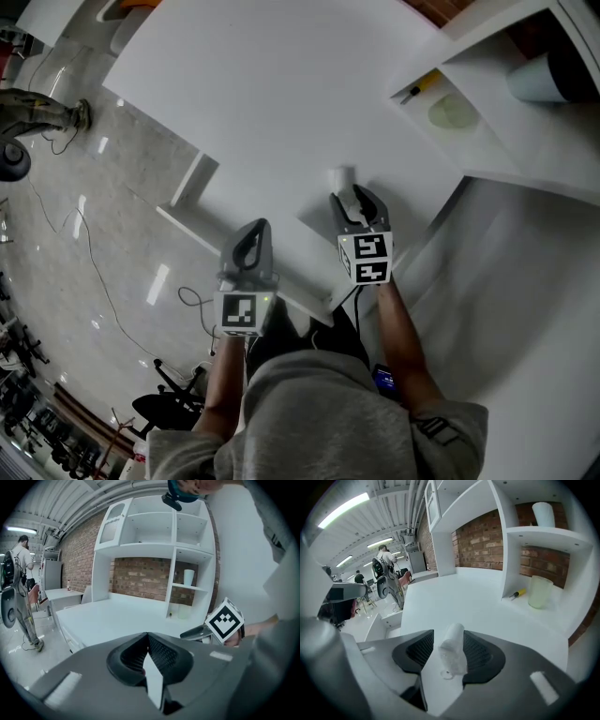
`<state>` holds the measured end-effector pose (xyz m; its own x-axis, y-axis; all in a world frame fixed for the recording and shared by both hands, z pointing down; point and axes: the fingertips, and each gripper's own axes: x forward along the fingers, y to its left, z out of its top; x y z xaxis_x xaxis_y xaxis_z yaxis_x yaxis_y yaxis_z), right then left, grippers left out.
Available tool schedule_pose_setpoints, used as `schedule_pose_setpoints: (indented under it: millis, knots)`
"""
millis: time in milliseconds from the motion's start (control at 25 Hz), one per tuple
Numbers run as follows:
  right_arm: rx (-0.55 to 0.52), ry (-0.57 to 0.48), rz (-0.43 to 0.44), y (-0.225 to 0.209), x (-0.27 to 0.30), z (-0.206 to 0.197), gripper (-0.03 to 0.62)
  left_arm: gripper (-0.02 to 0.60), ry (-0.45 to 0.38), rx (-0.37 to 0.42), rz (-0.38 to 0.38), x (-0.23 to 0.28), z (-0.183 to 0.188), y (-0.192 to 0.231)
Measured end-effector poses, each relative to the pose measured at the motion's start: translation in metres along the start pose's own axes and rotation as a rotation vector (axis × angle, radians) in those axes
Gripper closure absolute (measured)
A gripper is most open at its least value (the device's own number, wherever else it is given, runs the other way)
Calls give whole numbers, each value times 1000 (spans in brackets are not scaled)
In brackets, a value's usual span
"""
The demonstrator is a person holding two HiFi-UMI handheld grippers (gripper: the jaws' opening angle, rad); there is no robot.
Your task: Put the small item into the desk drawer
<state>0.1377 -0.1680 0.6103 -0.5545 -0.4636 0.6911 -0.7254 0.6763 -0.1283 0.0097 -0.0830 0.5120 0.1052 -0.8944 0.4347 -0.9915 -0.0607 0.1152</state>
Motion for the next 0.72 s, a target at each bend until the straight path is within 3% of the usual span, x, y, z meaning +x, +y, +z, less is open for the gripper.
schedule_pose_setpoints:
  millis: [320, 480, 720]
  knots:
    - [6, 69, 11, -4, 22, -16, 368, 569, 18, -20, 17, 8, -6, 8]
    - [14, 81, 7, -5, 26, -19, 412, 569, 17, -20, 21, 10, -7, 12]
    - [21, 85, 6, -5, 26, -21, 421, 569, 13, -38, 30, 8, -7, 15]
